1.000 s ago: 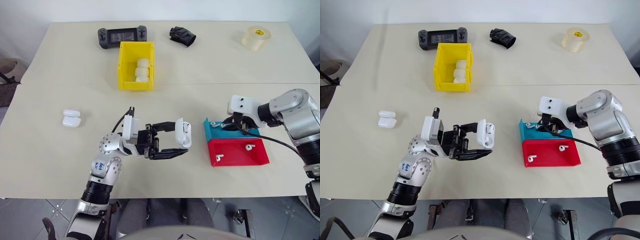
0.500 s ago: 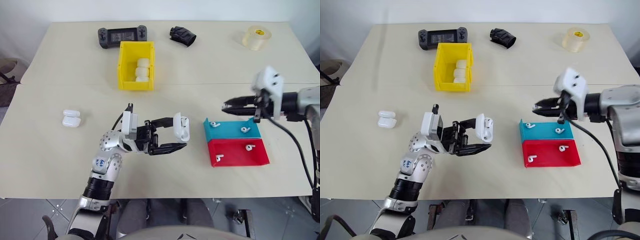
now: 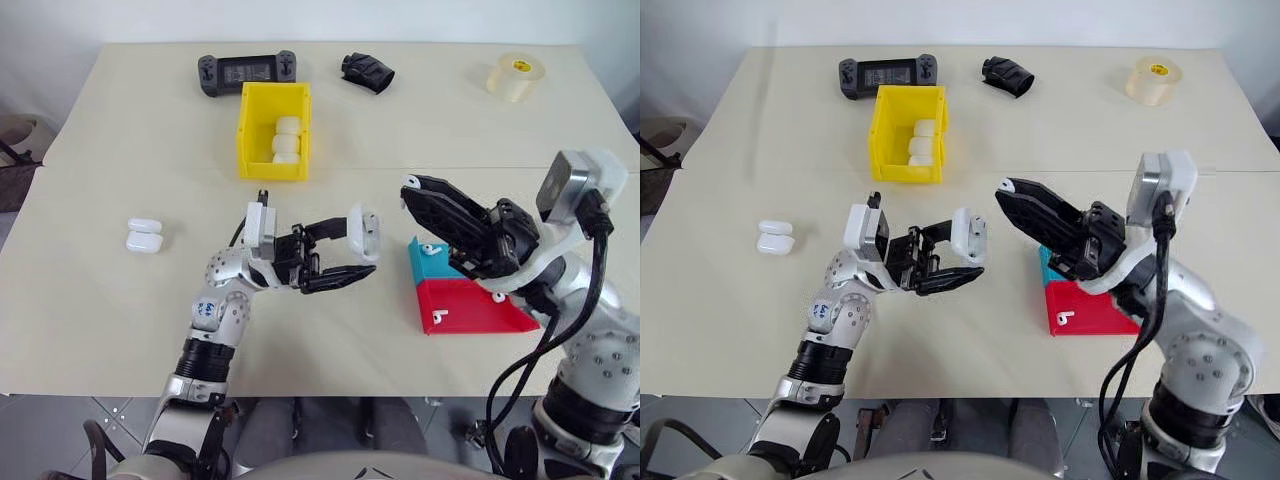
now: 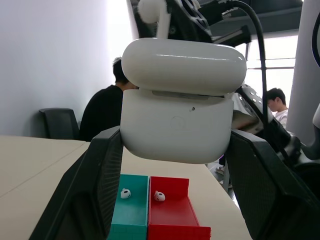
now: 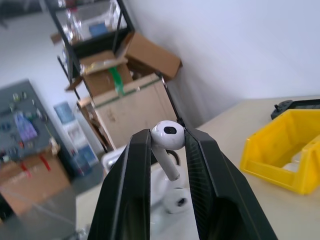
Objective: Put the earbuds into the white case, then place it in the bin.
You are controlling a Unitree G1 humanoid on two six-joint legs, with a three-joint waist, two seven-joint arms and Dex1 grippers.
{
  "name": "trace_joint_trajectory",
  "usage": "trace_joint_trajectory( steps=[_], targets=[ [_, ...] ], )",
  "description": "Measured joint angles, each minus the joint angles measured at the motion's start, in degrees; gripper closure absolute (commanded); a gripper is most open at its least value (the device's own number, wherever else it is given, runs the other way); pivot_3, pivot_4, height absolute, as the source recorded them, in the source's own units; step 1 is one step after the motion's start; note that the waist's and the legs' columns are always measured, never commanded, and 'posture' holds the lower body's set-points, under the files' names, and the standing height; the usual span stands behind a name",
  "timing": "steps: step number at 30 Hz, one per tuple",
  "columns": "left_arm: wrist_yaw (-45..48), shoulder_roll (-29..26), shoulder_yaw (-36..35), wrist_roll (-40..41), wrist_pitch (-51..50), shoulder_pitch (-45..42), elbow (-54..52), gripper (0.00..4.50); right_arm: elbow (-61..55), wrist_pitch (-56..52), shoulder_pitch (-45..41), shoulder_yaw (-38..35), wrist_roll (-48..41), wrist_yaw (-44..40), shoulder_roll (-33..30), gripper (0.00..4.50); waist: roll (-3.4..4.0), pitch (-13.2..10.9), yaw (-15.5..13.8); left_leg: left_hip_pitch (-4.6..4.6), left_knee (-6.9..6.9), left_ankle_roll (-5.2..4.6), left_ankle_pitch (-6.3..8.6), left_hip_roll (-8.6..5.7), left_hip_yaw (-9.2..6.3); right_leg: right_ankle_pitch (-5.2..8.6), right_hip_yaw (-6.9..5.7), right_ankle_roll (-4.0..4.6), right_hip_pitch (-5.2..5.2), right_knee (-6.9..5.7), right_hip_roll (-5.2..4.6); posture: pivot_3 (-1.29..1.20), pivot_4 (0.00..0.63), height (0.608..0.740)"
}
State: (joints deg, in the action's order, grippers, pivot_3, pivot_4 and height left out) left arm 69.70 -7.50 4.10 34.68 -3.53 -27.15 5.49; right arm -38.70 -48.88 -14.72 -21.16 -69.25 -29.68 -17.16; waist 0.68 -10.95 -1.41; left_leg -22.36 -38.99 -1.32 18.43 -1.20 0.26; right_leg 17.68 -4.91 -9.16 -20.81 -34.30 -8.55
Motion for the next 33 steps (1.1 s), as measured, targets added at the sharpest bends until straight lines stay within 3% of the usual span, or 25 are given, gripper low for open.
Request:
trace_joint_trajectory(
  steps=[12,33],
  targets=[
    [-3.0,3.5,-0.6,0.0,-1.4,-2.5,0.6,1.64,-2.6,9.4,6.5,9.2,0.4,4.1,0.2,3.53,-0.01,0.0,0.1,-0.02,0.05,-0.01,0.00,0.02,0.32,0.00,0.33,0.00,-0.42,-0.37,0.03,0.00,0.150,0.740],
    [-3.1,1.9,-1.3,0.0,-4.0,-2.6,0.7,1.64,-1.0,17.9,11.7,14.0,6.4,1.0,-2.9,3.53,-0.01,0.0,0.1,-0.05,0.04,-0.03,0.01,0.02,0.38,0.00,0.40,0.00,-0.48,-0.38,0.02,0.00,0.150,0.740]
  ],
)
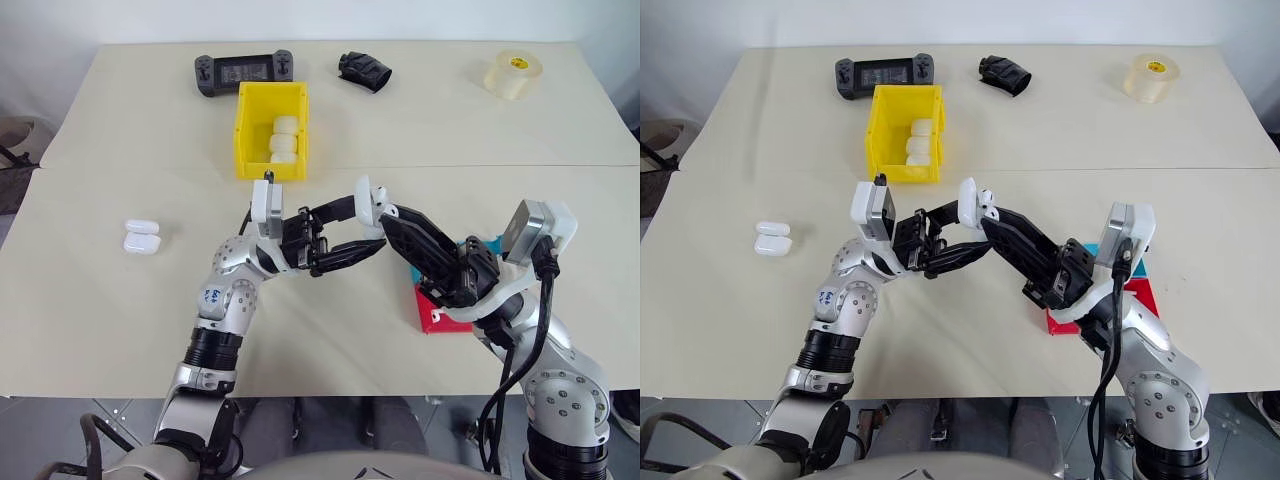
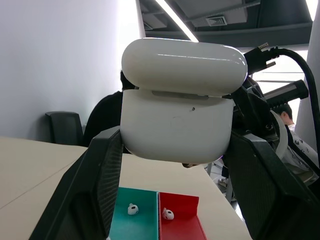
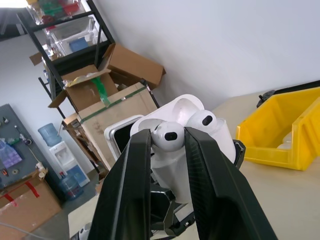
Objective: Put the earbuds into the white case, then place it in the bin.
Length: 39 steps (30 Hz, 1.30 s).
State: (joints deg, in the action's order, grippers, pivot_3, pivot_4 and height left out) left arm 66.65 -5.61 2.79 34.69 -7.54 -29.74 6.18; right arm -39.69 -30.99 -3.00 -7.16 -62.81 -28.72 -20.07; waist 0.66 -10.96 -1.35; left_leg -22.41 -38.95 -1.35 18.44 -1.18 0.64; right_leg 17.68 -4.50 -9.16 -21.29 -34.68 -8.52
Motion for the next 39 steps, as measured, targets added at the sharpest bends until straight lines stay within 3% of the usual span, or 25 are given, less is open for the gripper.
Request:
trace_joint_trajectory(
  steps=[13,17,24,28,31,35,39],
  targets=[
    [3.8,-2.1,1.9,-0.2,0.1,2.0,-1.0,1.64,-4.7,-0.4,4.7,-0.5,-0.9,0.4,-6.9,3.53,-0.02,0.0,-0.1,-0.02,0.00,0.00,0.00,0.02,0.00,0.00,0.01,0.00,0.01,0.06,0.00,0.00,0.150,0.740],
    [4.0,-2.1,2.0,-0.2,0.1,2.2,-1.1,1.64,-4.9,-0.5,5.0,-0.6,-3.1,1.4,-8.0,2.60,-0.02,0.0,0.0,-0.01,0.00,0.00,0.00,0.04,0.00,0.00,0.00,0.00,0.01,0.06,0.00,0.00,0.150,0.740],
    [4.2,-1.7,2.8,-0.2,0.6,2.3,-1.7,1.64,-5.0,-1.0,5.8,-1.2,-5.5,2.0,-11.5,0.28,-0.03,0.0,-0.2,-0.03,-0.01,-0.01,0.01,0.03,-0.02,0.00,0.00,0.00,0.04,0.13,-0.01,0.00,0.150,0.740],
    [3.9,-3.4,2.9,-2.0,1.9,2.4,-1.9,1.64,-5.1,-1.1,8.1,-5.9,-6.3,0.6,-15.7,0.28,-0.03,0.0,-0.2,-0.03,0.00,-0.02,0.01,0.03,0.00,0.00,-0.02,0.00,0.05,0.17,-0.01,0.00,0.150,0.740],
    [2.5,-6.3,3.1,-6.3,4.0,2.4,-1.6,1.64,-5.1,-0.7,8.4,-9.1,-7.4,0.5,-17.5,0.92,-0.03,0.0,-0.1,-0.01,0.02,-0.02,0.01,0.06,0.03,0.00,-0.02,0.00,0.05,0.17,0.02,0.00,0.150,0.740],
    [-2.3,-10.3,5.0,-15.0,6.0,0.6,-0.9,1.64,-5.1,-1.6,5.8,-9.3,-7.7,0.4,-21.3,2.33,-0.05,0.0,-0.1,-0.02,0.01,-0.02,0.01,0.05,0.02,0.00,-0.02,0.01,0.05,0.19,0.02,0.00,0.150,0.740],
    [-4.1,-13.3,8.7,-23.1,9.1,-3.0,-0.7,1.64,-5.0,-4.5,-1.1,-4.1,-3.8,1.1,-24.5,3.72,-0.05,0.0,-0.2,-0.05,0.01,-0.02,0.01,0.04,0.01,0.00,-0.02,0.00,0.03,0.21,0.00,0.00,0.150,0.740]
  ],
)
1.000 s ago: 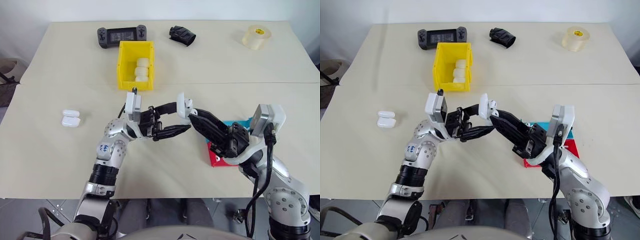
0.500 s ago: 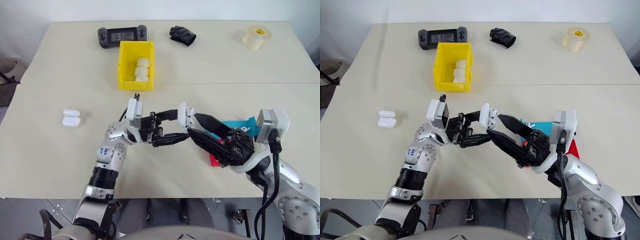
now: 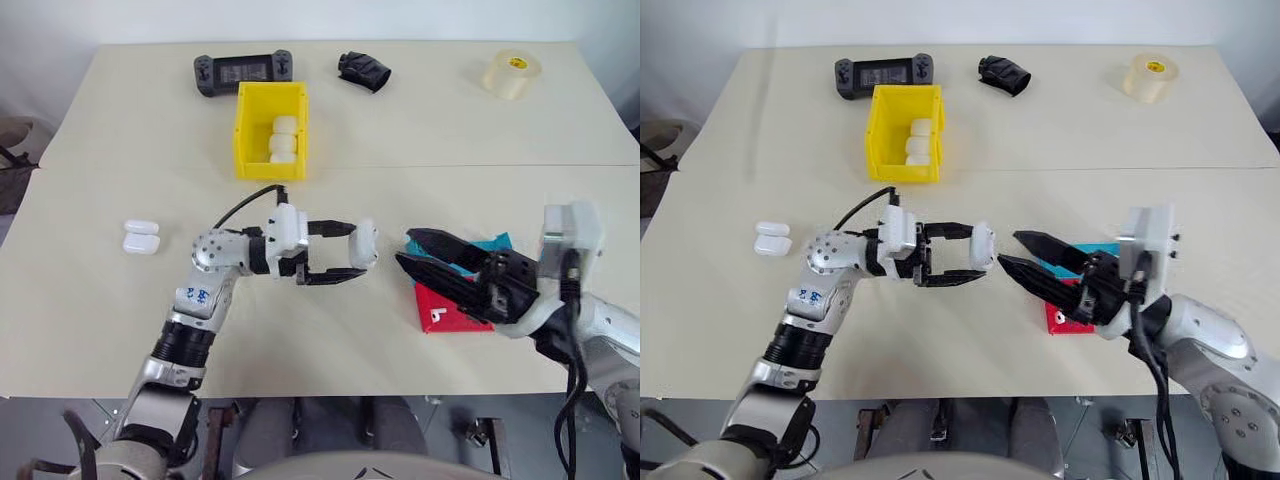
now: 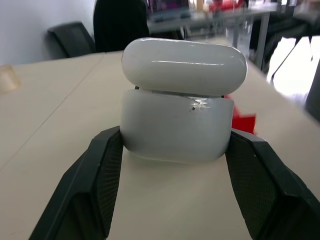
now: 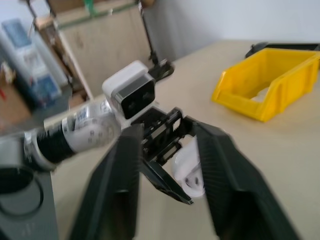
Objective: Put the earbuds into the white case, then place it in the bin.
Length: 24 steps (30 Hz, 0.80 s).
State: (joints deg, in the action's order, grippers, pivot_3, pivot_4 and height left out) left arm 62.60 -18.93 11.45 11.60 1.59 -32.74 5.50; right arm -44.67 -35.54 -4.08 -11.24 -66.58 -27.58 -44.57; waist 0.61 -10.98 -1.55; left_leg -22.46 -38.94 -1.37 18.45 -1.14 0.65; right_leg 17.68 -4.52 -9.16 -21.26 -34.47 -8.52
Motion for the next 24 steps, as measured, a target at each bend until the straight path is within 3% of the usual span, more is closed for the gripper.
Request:
trace_joint_trajectory(
  steps=[2,7,11,19,24],
  targets=[
    [-0.3,-0.2,1.7,-2.2,0.8,-0.5,0.0,1.64,0.0,-1.2,-3.2,3.1,1.0,0.1,0.0,4.44,0.00,0.0,0.0,-0.04,0.00,0.00,0.00,0.00,-0.02,0.00,-0.02,0.00,-0.02,0.01,0.00,0.00,0.150,0.740],
    [-0.2,0.0,4.4,-3.4,0.6,-0.3,-1.0,1.64,1.2,-5.0,-10.7,9.8,1.7,2.4,2.1,4.48,-0.03,0.0,0.1,-0.13,-0.03,0.01,0.00,0.02,-0.05,0.00,-0.06,0.00,-0.10,-0.03,0.00,0.00,0.150,0.740],
    [-0.2,0.2,5.2,-2.9,0.3,-0.1,-2.9,1.64,4.5,-7.2,-11.0,12.2,4.3,2.8,2.3,4.48,-0.03,0.0,0.0,-0.27,-0.09,0.00,0.00,0.00,-0.12,0.00,-0.09,0.00,-0.15,-0.03,-0.03,0.00,0.150,0.740],
    [-3.1,0.9,-0.1,3.3,-5.5,1.8,-3.8,1.64,9.6,-1.8,1.4,5.3,10.1,-9.6,-0.2,4.48,-0.07,0.0,0.0,-0.33,-0.09,-0.04,-0.02,-0.04,-0.08,-0.01,-0.14,-0.03,-0.19,-0.04,-0.02,0.00,0.150,0.740],
    [-7.3,1.4,-4.3,6.7,-10.1,2.1,-5.3,1.64,9.4,1.0,6.5,-4.3,5.9,-13.2,1.9,4.48,-0.08,0.0,0.0,-0.27,-0.11,-0.01,-0.04,0.01,-0.11,-0.01,-0.14,-0.03,-0.18,-0.16,-0.01,0.00,0.150,0.740]
  ],
)
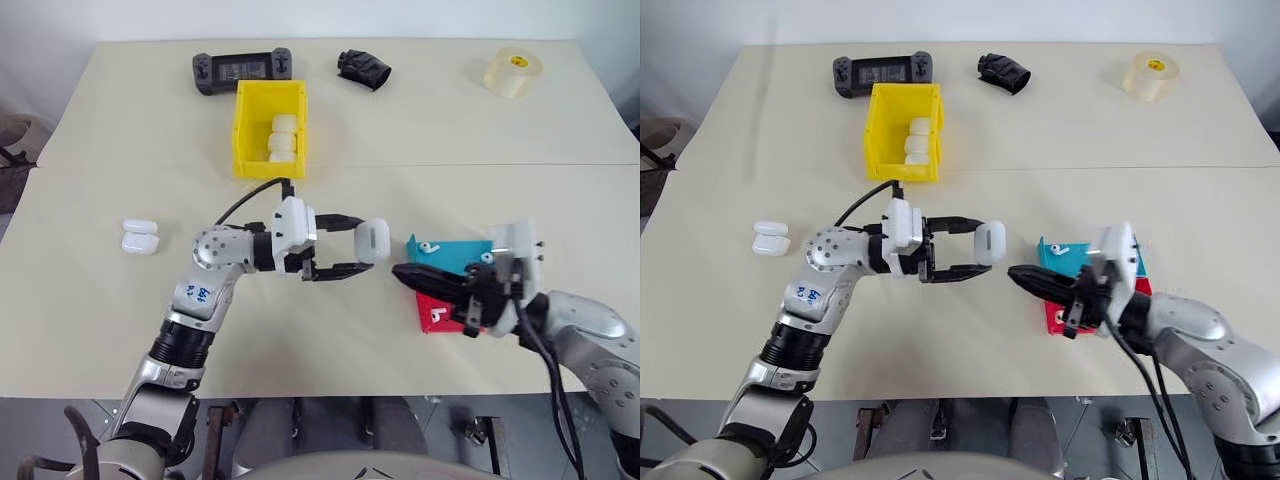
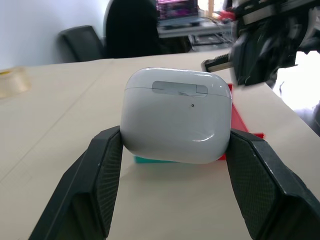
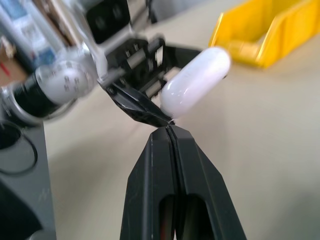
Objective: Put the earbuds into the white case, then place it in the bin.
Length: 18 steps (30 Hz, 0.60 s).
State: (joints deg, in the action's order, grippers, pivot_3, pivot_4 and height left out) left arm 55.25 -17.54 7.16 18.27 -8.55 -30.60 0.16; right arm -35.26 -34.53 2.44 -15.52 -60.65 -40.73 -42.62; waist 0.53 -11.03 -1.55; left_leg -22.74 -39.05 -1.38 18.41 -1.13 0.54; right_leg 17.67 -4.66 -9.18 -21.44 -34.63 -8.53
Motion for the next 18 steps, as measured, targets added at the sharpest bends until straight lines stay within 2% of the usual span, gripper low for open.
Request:
trace_joint_trajectory(
  steps=[2,5,8,10,16,18],
  targets=[
    [-4.1,0.9,-2.8,0.6,-2.3,-0.2,0.0,1.64,-0.5,0.4,1.2,-3.0,-2.3,0.5,0.6,4.48,0.00,0.0,0.0,0.01,-0.01,0.01,0.00,-0.01,0.01,0.00,0.02,0.00,0.00,-0.01,-0.01,0.00,0.150,0.740],
    [-12.7,4.2,-6.5,0.7,-4.3,-3.7,2.7,1.64,-2.2,0.9,4.8,-6.9,-3.5,2.6,1.6,3.86,-0.09,0.0,-0.6,-0.01,-0.03,0.02,-0.03,-0.05,-0.08,-0.01,0.00,-0.01,0.00,-0.05,-0.01,0.00,0.150,0.740],
    [-22.8,4.5,-11.2,-1.1,-4.6,-10.3,8.1,1.64,-3.2,1.9,8.4,-9.9,-3.0,3.8,2.3,2.90,-0.25,-0.1,-1.3,0.01,-0.04,0.02,-0.03,-0.09,0.01,-0.03,0.04,-0.06,0.00,-0.04,-0.01,0.00,0.150,0.740],
    [-28.8,3.3,-12.2,-4.8,-2.8,-16.3,16.8,1.64,-3.4,2.3,10.1,-12.0,-2.1,4.2,2.4,2.14,-0.27,-0.1,-1.5,0.01,-0.04,0.02,-0.03,-0.11,0.09,-0.04,0.06,-0.08,-0.01,-0.04,0.00,0.00,0.150,0.740],
    [-34.0,2.7,-13.1,-9.6,3.2,-26.1,39.7,1.64,-4.8,4.0,11.1,-13.2,0.0,5.5,3.1,0.02,-0.42,-0.2,-1.5,0.00,0.01,0.02,-0.03,-0.11,0.26,-0.04,0.01,-0.09,-0.07,-0.06,0.01,0.00,0.150,0.740],
    [-34.0,2.9,-13.1,-10.2,5.4,-28.5,46.0,1.64,-5.8,4.5,11.2,-13.2,0.4,6.0,3.6,0.02,-0.56,-0.3,-1.5,-0.01,0.01,0.02,-0.02,-0.11,0.36,-0.04,-0.01,-0.09,-0.08,-0.07,0.00,0.00,0.150,0.740]
  ],
)
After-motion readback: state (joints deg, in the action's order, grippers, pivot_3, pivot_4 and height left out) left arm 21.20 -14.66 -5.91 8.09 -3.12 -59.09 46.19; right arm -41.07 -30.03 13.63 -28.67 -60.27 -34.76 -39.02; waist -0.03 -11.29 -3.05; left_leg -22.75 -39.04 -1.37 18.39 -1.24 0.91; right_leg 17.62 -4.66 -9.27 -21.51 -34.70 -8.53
